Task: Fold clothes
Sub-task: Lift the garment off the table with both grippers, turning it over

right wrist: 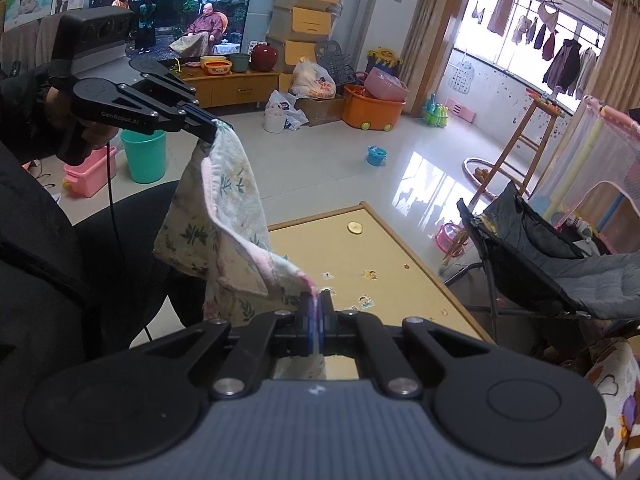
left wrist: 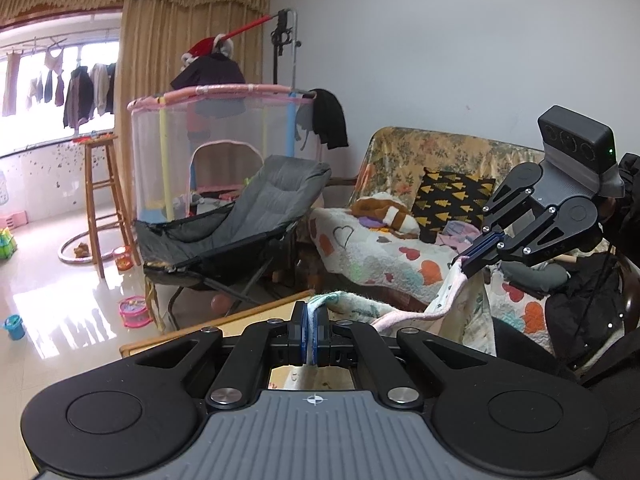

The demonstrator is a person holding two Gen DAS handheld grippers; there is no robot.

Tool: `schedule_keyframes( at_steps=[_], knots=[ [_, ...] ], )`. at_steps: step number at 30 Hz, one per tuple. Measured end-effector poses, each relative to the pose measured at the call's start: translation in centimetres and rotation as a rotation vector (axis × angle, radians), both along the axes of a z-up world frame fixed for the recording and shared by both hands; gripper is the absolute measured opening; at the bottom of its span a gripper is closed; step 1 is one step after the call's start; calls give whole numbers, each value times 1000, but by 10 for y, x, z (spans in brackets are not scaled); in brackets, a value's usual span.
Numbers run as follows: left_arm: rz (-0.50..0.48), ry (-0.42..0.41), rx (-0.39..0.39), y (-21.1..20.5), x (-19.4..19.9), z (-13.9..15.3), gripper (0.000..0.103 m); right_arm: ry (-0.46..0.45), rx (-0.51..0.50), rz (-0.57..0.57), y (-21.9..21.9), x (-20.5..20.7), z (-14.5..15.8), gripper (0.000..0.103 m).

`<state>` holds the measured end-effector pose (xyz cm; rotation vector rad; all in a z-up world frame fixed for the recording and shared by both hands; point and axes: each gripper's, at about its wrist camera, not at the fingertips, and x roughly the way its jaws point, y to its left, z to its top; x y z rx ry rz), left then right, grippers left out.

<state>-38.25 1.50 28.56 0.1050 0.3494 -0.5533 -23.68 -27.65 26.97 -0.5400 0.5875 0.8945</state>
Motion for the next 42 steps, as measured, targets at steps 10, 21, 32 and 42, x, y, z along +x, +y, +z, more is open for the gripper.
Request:
schedule_keyframes(
  at_steps=[10, 21, 32, 42],
  knots=[
    [70, 75, -21, 8, 56, -30, 2, 54, 19, -60, 3, 56, -31, 3],
    [182, 112, -14, 6, 164, -60, 2, 70, 23, -155, 5, 136, -72, 3],
    [309, 206, -78, 11, 269, -101, 2, 90, 3, -239, 9, 198, -118, 2],
    [362, 274, -99, 12, 342, -140, 2, 115, -2, -280, 15, 234, -149, 2]
  ],
)
